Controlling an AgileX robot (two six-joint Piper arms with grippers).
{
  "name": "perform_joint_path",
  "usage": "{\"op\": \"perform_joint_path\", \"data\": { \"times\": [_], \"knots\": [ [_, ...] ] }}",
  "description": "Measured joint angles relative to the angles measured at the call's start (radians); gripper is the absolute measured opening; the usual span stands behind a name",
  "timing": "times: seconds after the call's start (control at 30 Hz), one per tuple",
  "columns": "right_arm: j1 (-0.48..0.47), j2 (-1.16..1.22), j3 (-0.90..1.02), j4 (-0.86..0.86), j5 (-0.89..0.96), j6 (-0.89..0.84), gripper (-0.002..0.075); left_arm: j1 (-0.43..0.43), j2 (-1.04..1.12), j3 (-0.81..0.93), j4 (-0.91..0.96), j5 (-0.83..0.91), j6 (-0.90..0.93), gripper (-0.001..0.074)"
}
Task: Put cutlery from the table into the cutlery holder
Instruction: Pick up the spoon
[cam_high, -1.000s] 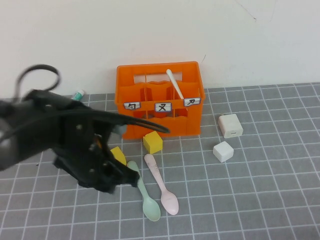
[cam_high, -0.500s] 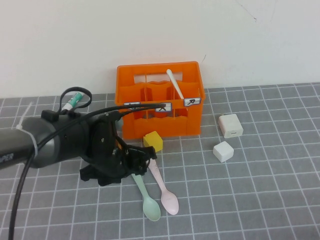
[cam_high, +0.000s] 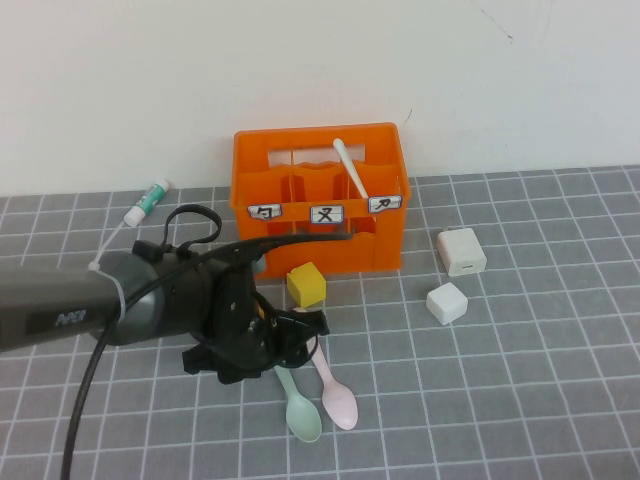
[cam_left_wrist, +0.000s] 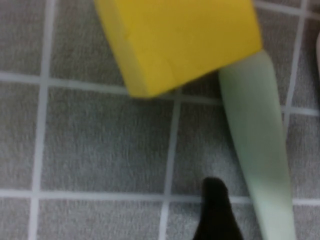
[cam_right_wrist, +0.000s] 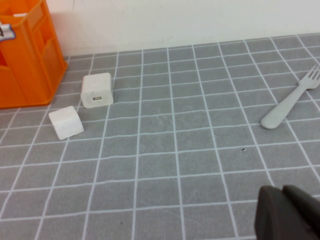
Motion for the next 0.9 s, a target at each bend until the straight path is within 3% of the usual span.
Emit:
{"op": "perform_joint_path", "data": {
  "times": [0.2, 0.3, 0.4, 0.73, 0.9],
  "knots": [
    [0.000, 0.000, 0.000, 0.000, 0.000, 0.000, -0.0003, -0.002, 0.008, -0.008, 0.002, 0.019, 0.000, 0.0372],
    [0.000, 0.000, 0.000, 0.000, 0.000, 0.000, -0.0003, -0.002, 0.011, -0.010, 0.018, 0.039, 0.002, 0.0271],
    [0.000, 0.000, 0.000, 0.000, 0.000, 0.000, -0.0003, -0.002, 0.011, -0.010, 0.039, 0.058, 0.002, 0.0123],
    [0.000, 0.000, 0.000, 0.000, 0.000, 0.000, -0.0003, -0.006, -0.096, -0.002, 0.170, 0.115, 0.008, 0.0125],
    [0.000, 0.000, 0.000, 0.000, 0.000, 0.000, -0.0003, -0.024, -0.216, 0.066, 0.267, 0.022, 0.008, 0.0125]
  ]
}}
